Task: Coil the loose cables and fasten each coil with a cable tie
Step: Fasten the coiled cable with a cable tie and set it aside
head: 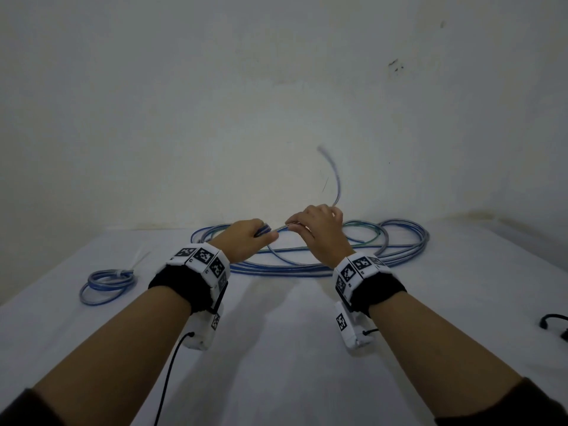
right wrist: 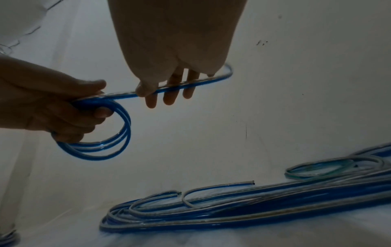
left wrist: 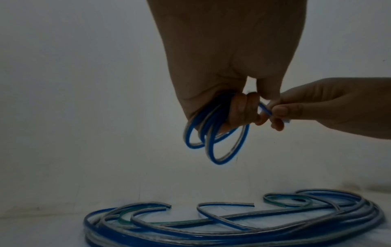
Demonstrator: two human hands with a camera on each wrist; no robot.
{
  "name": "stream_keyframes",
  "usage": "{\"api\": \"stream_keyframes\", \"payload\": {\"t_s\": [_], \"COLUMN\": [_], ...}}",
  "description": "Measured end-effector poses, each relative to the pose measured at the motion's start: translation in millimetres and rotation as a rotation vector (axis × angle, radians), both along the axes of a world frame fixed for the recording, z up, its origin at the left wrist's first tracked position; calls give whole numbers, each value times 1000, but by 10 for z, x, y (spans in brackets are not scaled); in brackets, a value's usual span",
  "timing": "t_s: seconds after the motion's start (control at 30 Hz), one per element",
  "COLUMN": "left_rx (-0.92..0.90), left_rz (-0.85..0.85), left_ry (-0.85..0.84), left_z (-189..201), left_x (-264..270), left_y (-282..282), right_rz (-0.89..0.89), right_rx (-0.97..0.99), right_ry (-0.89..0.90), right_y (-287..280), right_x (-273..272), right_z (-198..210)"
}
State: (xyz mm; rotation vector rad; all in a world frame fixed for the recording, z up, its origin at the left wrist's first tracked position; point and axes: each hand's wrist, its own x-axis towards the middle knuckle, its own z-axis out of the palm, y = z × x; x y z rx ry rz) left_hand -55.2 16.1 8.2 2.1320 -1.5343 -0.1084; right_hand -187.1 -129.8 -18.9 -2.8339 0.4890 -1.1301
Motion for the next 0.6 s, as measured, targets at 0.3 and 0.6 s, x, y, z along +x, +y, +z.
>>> {"api": "stream_keyframes", "payload": {"t_s": [0.3, 0.6], "left_rx": [-48, -380], "left_rz": [-161, -228], "left_ry": [575, 1111], "left_z": [112, 229], "left_x": [-120, -79], "left_y": [79, 131], "right_rz": [159, 173], "right_rx": [217, 308], "right_ry": [11, -110], "right_y": [15, -235], "right_x": [33, 9], "right_z": [-5, -99]}}
